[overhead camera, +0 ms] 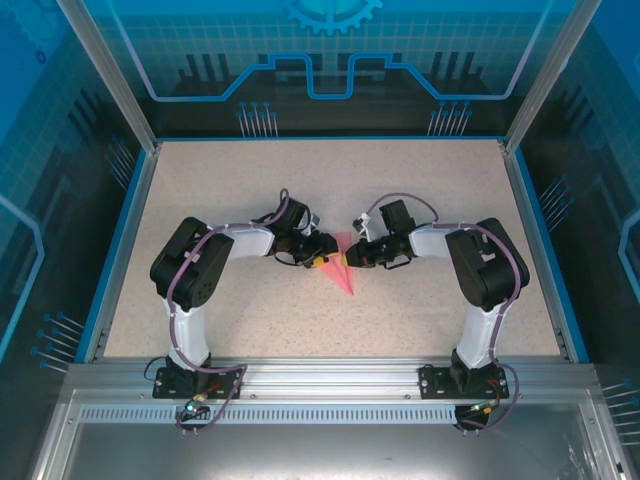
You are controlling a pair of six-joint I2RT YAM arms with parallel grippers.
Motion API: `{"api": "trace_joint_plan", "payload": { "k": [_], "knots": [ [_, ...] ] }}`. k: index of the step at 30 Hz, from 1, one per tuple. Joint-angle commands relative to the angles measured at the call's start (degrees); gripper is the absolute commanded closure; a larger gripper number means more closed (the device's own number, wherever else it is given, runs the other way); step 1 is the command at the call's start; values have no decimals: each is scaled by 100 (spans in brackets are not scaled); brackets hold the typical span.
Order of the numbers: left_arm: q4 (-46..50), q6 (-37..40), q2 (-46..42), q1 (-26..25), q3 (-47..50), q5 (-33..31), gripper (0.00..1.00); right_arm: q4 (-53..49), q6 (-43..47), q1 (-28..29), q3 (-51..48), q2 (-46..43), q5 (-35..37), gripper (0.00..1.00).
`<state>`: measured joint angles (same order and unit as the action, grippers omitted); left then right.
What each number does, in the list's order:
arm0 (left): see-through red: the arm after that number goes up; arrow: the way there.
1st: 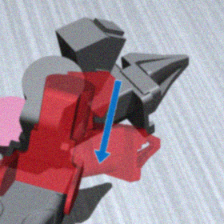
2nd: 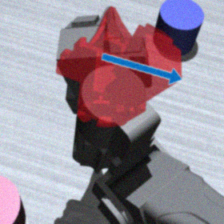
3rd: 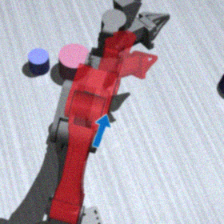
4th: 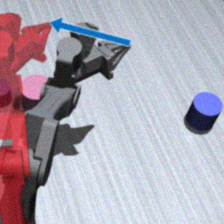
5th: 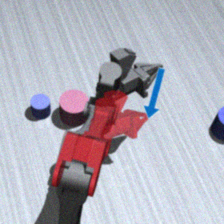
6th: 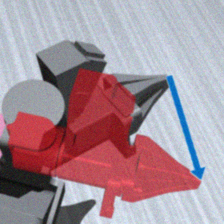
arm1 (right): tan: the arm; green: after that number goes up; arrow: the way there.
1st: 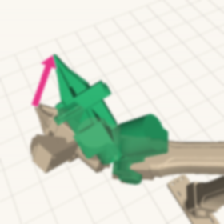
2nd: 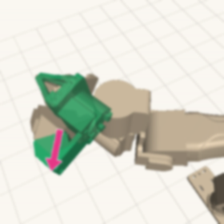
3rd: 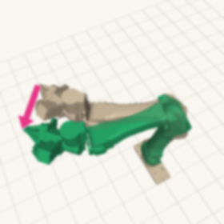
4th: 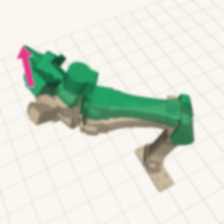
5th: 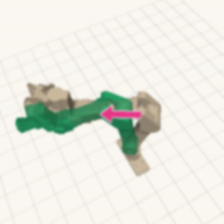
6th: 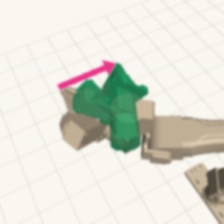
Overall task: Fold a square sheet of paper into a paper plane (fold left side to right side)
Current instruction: Fourth fold the wing at the center of the table.
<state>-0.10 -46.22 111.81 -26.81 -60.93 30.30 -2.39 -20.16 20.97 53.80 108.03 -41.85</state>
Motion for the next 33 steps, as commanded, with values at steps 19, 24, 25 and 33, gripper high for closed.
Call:
{"api": "trace_joint_plan", "payload": {
  "k": [19, 24, 25, 33],
  "knots": [
    [269, 122, 69, -27, 77, -137, 54, -608, 305, -131, 244, 165, 427, 100],
    [273, 138, 78, -34, 69, -138, 53, -644, 311, -131, 288, 192, 460, 100],
    [273, 136, 78, -35, 69, -138, 53, -661, 327, -132, 298, 193, 482, 100],
    [276, 139, 87, -31, 66, -138, 53, -747, 363, -131, 328, 219, 562, 100]
  ]
}}
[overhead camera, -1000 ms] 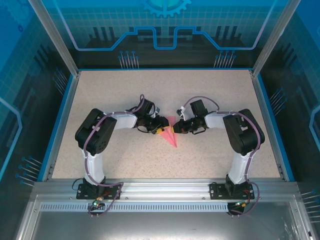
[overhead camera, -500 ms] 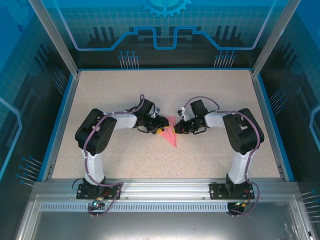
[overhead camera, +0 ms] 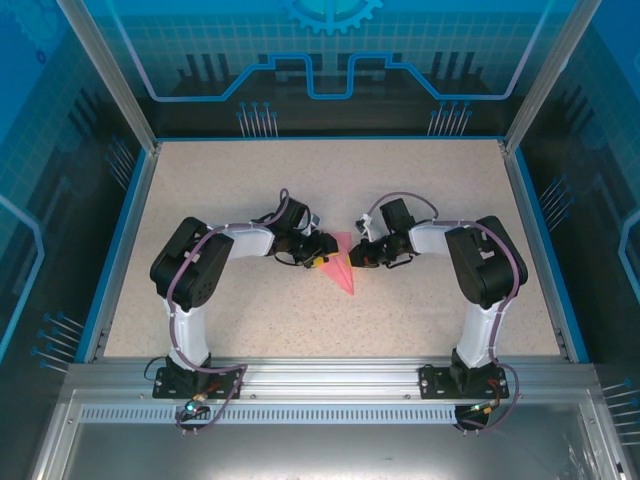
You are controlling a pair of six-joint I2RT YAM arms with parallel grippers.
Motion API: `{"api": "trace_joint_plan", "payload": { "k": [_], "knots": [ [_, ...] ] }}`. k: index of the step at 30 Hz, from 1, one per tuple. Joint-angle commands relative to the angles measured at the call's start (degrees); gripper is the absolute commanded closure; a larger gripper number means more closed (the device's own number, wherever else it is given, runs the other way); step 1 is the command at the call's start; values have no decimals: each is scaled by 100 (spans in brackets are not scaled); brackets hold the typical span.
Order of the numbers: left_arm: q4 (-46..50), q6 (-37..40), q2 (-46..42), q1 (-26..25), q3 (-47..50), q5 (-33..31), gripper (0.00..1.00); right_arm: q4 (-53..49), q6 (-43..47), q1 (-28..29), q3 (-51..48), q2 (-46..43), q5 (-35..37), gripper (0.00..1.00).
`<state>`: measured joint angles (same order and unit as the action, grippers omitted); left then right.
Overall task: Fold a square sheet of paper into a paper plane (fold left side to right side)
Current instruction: Fourth fold the wing at the center of the table.
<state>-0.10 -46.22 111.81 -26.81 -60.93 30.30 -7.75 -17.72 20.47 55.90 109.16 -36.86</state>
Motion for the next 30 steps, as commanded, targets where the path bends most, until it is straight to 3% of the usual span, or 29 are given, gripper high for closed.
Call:
{"api": "trace_joint_plan", "payload": {
  "k": [1, 14, 24, 30],
  "knots": [
    [278, 139, 87, -31, 69, -135, 53, -216, 119, -85, 114, 105, 70, 100],
    [267, 148, 48, -33, 55, -104, 54, -452, 185, -82, 178, 266, 244, 100],
    [557, 384, -641, 1, -72, -180, 54, -680, 207, -79, 162, 399, 434, 100],
    [570, 437, -470, -57, -445, 300, 62, -683, 225, -83, 164, 423, 422, 100]
  ]
}}
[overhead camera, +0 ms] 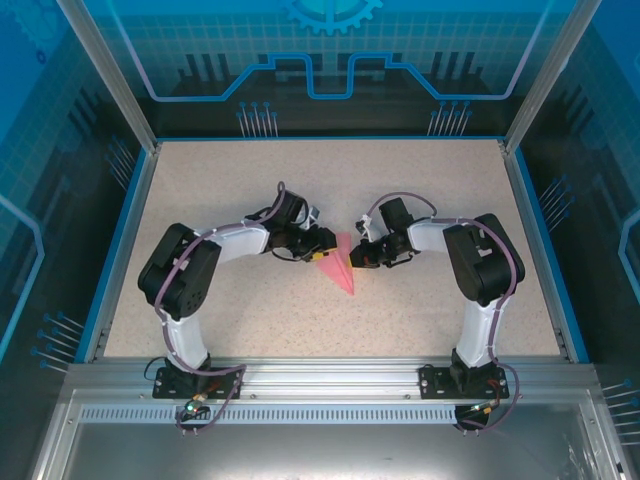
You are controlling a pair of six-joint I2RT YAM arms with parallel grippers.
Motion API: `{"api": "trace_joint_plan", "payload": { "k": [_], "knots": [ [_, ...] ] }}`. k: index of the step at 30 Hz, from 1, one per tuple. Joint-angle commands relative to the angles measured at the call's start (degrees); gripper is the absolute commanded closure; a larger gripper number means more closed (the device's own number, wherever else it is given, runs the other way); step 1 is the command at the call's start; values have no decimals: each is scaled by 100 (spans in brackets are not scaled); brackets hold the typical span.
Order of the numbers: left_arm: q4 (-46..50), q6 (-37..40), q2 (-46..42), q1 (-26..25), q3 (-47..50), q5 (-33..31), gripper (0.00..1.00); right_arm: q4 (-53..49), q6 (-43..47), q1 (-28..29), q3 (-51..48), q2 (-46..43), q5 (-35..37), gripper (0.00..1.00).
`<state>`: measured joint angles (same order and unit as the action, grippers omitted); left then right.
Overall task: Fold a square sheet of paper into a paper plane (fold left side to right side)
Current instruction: Fourth fold the wing at the center of the table.
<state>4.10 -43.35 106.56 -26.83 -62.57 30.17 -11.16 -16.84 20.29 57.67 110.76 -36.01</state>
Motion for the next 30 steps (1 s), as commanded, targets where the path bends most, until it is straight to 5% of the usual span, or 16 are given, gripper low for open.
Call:
{"api": "trace_joint_plan", "payload": {
  "k": [1, 13, 30],
  "knots": [
    [157, 147, 170, -90, -390, 383, 63, -343, 146, -61, -16, 262, 337, 100],
    [285, 213, 1095, -119, -1146, 543, 66, -427, 198, -52, -17, 245, 405, 100],
    [608, 442, 1423, -111, -966, 165, 66, -542, 232, -43, 30, 262, 505, 100]
  ]
}}
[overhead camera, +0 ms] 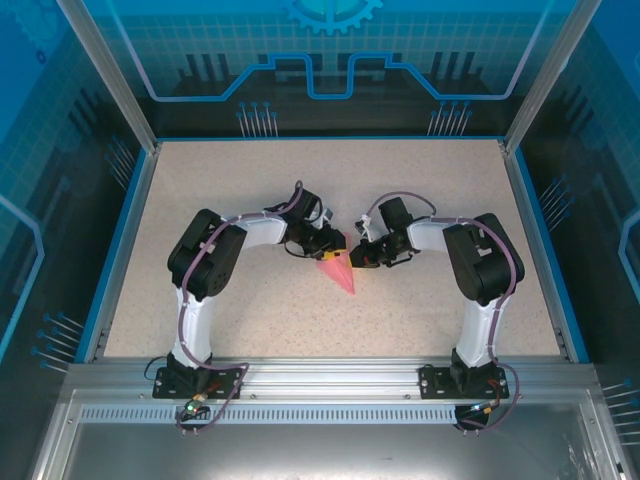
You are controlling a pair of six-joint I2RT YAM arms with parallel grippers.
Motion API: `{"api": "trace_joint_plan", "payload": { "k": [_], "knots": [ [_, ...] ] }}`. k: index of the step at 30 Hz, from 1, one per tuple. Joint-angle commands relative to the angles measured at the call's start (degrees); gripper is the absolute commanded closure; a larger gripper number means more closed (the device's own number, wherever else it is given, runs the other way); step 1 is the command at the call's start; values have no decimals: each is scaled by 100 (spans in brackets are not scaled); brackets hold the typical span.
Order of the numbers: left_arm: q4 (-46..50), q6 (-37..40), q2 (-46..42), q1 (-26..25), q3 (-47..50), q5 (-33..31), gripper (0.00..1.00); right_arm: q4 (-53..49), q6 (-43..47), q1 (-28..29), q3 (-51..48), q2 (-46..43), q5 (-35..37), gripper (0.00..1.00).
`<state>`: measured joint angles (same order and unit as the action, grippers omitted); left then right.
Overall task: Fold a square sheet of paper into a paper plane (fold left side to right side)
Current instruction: Fourth fold the wing at the center of the table.
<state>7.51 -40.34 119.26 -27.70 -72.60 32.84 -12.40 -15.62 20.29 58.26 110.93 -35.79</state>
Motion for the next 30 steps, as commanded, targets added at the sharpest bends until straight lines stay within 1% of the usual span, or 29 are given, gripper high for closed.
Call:
{"api": "trace_joint_plan", "payload": {
  "k": [1, 8, 14, 18, 21, 23, 25, 27, 30],
  "knots": [
    [281, 151, 153, -23, 56, -119, 66, -412, 111, -45, -33, 246, 477, 100],
    [226, 110, 145, -25, 256, -208, 66, -154, -48, -54, -72, 89, 298, 99],
    [140, 87, 166, -17, 432, -233, 66, -58, -126, -69, -70, -339, 257, 92],
    [117, 79, 167, -24, 496, -252, 66, -148, -104, -78, -145, -709, 261, 84],
    [84, 76, 176, -23, 534, -243, 66, -256, -73, -83, -263, -986, 231, 81],
    [80, 79, 176, -24, 545, -243, 66, -295, -56, -77, -359, -1149, 59, 82],
    [70, 78, 176, -24, 552, -242, 66, -265, -103, -67, -473, -1281, -241, 86],
    [61, 79, 176, -20, 552, -241, 66, -236, -127, 14, -532, -1344, -503, 88],
    [50, 70, 166, -24, 559, -239, 66, -227, -156, 204, -579, -1332, -709, 89]
  ]
}}
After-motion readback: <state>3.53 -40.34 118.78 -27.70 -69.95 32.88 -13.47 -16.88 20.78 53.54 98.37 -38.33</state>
